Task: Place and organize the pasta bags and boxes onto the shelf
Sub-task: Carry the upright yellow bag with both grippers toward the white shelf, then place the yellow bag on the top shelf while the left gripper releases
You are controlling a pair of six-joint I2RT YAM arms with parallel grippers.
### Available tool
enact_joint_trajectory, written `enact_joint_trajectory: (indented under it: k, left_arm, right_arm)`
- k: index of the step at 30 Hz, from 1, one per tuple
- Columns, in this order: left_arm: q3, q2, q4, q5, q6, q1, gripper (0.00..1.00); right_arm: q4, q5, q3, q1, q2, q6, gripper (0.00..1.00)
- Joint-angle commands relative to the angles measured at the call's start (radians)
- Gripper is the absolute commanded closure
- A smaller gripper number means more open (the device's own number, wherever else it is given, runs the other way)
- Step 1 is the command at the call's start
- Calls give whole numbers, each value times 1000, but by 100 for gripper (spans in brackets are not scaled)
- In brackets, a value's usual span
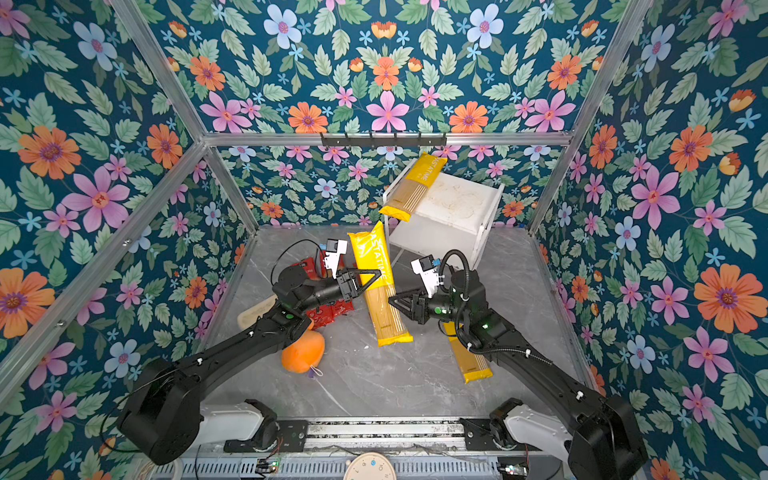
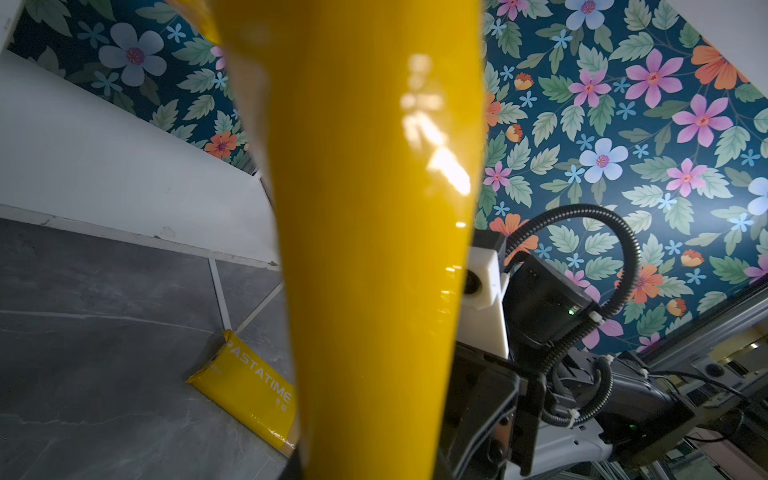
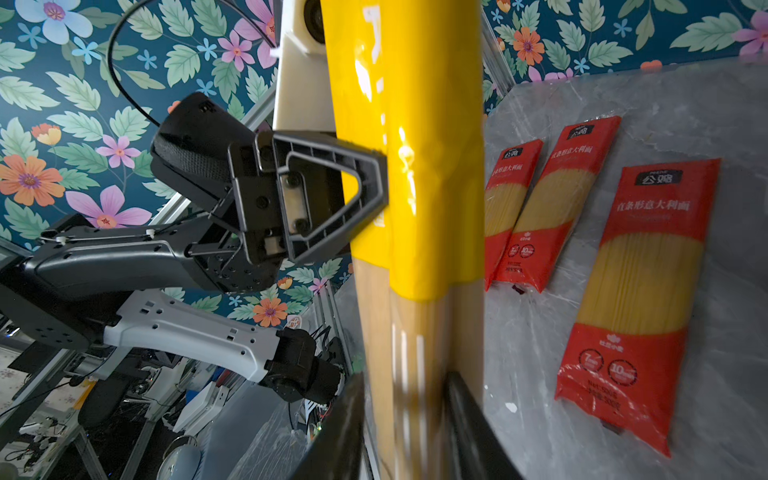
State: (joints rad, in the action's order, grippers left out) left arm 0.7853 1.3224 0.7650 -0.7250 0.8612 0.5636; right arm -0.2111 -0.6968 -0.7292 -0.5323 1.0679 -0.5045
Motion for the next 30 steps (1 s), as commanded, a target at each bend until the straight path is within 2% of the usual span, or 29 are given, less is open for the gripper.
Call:
enact_joint_trajectory:
  k: [1,4,10,14,18,21,26,28,30]
  left_arm:
    - [55,16,96,19,52,-3,82]
    - [98,56,135,1,104,-1,82]
    - [158,122,197,-14,165,20,83]
    - [191,148,191,-24,170,38,82]
    - [225,166,169,-28,170,38,79]
    - [284,189,132,-33,164,38,71]
    - [405,245,31,-33,126,35,48]
    - [447,267,-15,-29,110,30,40]
    - [469,277,-37,-22,104,23,37]
  right_arm:
    - [23,-11,55,12,-44,-12,55]
    - [13,-9,99,12,-61,-28,48]
    - [-77,20,145,11,-86,-55,50]
    - [-168,38,160,12,-89,-92,58]
    - [-221,48,168,18,-100,-116,78]
    - [-251,64,166,35,-110,-142,89]
    - [-315,77,130,111,-111,-232,99]
    - [-323,83,95,135,-108,-264,100]
    - [-316,100,51,151,-102,-289,100]
